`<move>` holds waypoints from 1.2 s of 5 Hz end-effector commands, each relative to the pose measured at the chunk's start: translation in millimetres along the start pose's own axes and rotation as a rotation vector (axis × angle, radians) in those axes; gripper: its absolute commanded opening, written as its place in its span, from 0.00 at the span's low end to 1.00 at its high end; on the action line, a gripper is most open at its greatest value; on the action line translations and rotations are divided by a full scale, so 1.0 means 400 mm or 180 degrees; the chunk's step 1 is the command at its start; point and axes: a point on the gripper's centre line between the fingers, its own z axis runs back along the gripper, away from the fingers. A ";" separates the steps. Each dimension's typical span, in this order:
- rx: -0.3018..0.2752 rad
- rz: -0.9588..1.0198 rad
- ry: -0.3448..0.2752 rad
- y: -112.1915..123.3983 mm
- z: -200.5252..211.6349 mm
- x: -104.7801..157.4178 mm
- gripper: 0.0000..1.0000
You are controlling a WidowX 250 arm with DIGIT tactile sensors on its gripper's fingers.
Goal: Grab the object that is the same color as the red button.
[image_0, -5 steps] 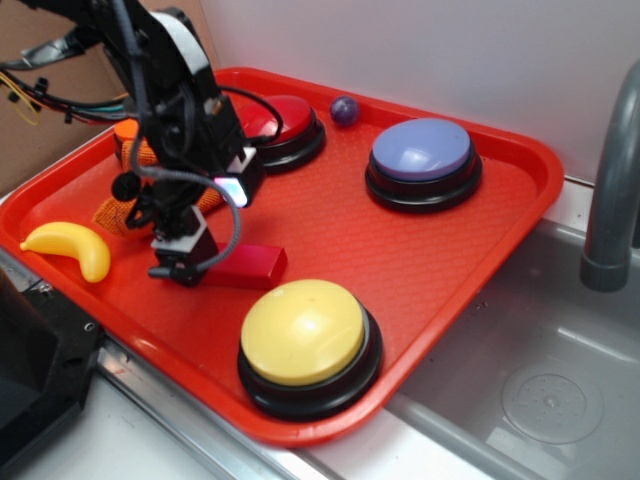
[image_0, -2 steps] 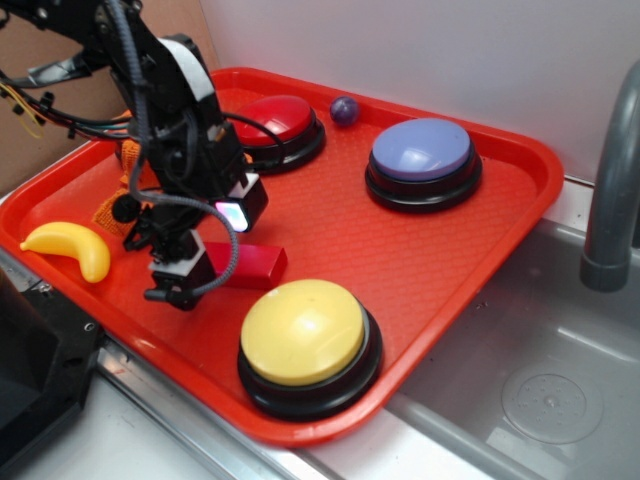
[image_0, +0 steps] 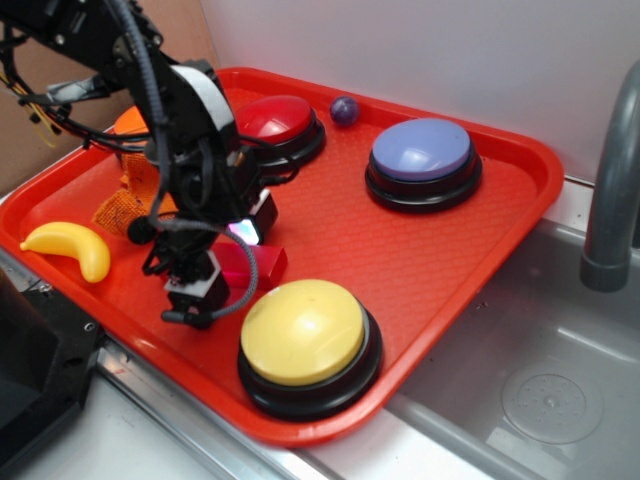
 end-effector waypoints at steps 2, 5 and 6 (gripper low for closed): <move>0.0038 0.0259 0.0070 0.017 0.000 0.018 0.00; -0.0015 0.1298 0.0030 0.091 0.173 0.024 0.00; -0.0033 0.2096 0.0104 0.129 0.265 0.008 0.00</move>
